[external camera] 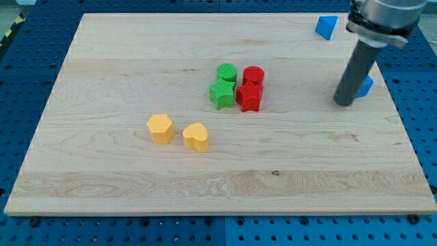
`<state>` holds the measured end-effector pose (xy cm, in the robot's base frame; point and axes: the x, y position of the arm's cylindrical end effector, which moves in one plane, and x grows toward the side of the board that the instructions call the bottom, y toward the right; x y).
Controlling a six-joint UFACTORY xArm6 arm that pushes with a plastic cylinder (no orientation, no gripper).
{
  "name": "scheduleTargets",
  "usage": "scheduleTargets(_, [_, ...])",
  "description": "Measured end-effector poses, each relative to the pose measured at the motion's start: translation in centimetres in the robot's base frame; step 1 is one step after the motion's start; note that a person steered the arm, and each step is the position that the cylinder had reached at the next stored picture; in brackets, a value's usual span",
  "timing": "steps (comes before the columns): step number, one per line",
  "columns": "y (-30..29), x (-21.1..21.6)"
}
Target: Place the cube below the triangle
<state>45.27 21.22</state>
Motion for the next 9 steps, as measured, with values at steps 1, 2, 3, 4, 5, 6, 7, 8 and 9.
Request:
scheduleTargets(1, [3.9,2.1])
scheduleTargets(2, [6.9,2.5])
scheduleTargets(3, [6.9,-1.0])
scheduleTargets(4, [6.9,-2.1])
scheduleTargets(5, [6.9,-2.1])
scheduleTargets(6, [6.9,-2.1])
scheduleTargets(7, [6.9,-2.9])
scheduleTargets(8, [4.4,-3.2])
scheduleTargets(9, [2.5,-2.9])
